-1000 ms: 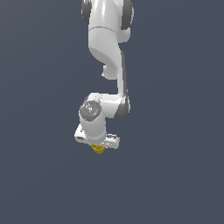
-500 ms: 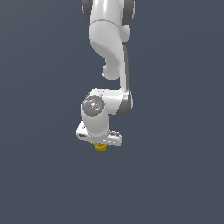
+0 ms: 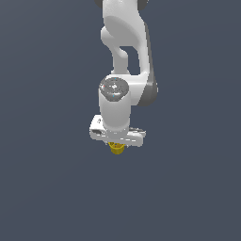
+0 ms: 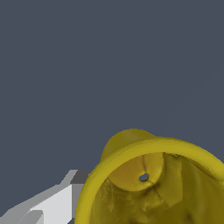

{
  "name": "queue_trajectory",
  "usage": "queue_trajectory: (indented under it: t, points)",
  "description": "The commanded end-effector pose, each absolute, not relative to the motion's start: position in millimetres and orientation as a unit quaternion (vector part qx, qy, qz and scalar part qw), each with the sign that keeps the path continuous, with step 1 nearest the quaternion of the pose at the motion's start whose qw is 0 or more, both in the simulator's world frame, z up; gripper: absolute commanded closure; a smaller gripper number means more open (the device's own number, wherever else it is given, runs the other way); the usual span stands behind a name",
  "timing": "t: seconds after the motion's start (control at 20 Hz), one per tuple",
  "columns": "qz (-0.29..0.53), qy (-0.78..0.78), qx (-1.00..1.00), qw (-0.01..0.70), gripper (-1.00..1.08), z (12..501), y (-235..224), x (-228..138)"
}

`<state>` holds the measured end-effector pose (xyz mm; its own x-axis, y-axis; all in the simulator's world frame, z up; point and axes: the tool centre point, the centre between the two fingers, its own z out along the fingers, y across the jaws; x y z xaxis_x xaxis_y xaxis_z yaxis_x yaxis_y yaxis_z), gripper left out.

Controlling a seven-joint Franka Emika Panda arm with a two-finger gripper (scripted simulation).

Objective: Pick up the object and move it to a goal position.

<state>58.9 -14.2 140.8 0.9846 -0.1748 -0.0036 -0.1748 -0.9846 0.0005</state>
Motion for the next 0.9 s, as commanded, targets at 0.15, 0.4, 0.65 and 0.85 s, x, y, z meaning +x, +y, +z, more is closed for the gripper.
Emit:
queue_trajectory:
  t: [0.15,0.4,0.65,0.85]
  points:
    - [0.000,-0.088,0.996,0.000,1.08,201.9,18.8,50.1]
    - [0.000,-0.088,0.996,0.001,1.08,255.9,48.4,42.5]
    - [0.000,-0.088,0.996,0.001,1.08,308.9,77.4,35.7]
    - [0.000,-0.088,0.996,0.001,1.08,349.2,99.8,31.3]
